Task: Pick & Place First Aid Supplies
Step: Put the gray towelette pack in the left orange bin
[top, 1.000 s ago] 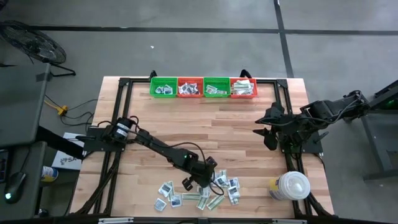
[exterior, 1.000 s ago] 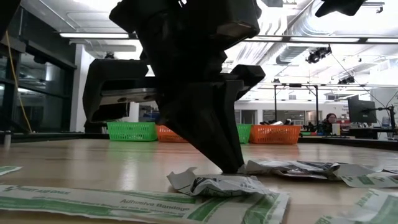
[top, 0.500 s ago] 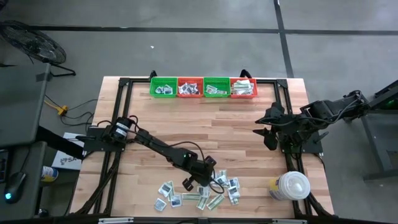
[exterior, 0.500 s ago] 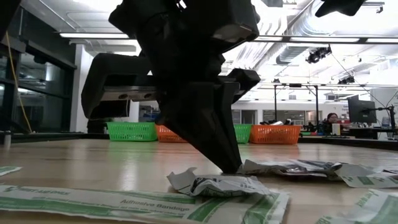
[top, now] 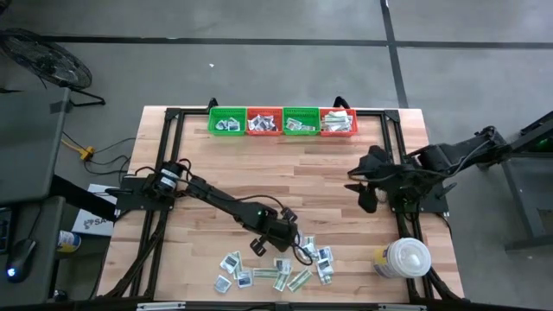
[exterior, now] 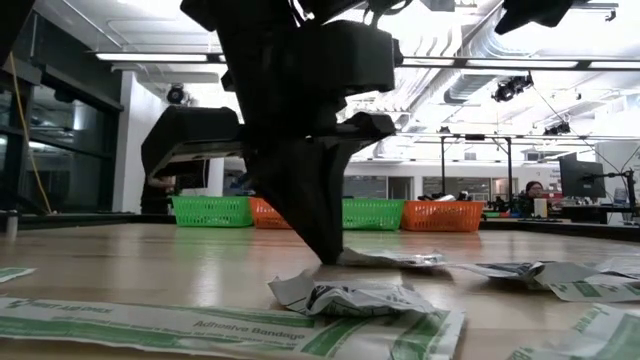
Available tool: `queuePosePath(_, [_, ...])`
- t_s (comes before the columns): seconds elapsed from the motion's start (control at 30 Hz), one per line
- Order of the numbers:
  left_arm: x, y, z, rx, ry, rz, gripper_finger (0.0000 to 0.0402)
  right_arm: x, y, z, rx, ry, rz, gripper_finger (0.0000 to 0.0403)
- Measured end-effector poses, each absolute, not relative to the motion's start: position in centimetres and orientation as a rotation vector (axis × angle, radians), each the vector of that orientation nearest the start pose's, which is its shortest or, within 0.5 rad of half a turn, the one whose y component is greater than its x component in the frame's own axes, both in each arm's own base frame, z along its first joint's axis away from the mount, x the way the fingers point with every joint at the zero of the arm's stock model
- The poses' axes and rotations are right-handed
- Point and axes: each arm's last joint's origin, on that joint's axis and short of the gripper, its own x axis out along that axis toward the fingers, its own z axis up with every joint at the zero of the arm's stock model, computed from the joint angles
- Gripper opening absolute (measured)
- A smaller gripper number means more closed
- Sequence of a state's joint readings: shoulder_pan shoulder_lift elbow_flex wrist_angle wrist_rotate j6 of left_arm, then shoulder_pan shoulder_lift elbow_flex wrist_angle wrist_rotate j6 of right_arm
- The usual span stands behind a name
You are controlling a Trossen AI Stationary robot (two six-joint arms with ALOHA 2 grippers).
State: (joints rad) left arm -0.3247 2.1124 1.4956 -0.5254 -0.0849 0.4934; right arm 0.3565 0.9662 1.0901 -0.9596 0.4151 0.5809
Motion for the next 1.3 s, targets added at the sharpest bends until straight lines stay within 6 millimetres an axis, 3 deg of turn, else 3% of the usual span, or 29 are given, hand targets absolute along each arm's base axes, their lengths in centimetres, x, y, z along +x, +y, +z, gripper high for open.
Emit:
queuePosePath(0.33, [41.2,-13.6,17.4,0.692,1.119,-0.481,0.0000,18.8,5.8,32.2,0.182,0.823,-0.287,0.0195])
queuePosePath(0.5, [41.8,-13.6,20.0,0.718,1.118,-0.438,0.0000,18.9,5.8,32.2,0.180,0.825,-0.289,0.0195])
queuePosePath(0.67, [42.1,-12.3,21.7,0.720,1.165,-0.368,0.0000,18.5,5.6,32.5,0.190,0.802,-0.288,0.0195])
queuePosePath(0.93, [41.6,-7.1,24.6,0.691,1.220,-0.243,0.0000,17.8,5.3,33.2,0.201,0.758,-0.296,0.0195])
queuePosePath(1.3, [39.8,3.7,28.0,0.736,1.289,-0.184,0.0000,17.2,4.7,34.0,0.162,0.656,-0.382,0.0195])
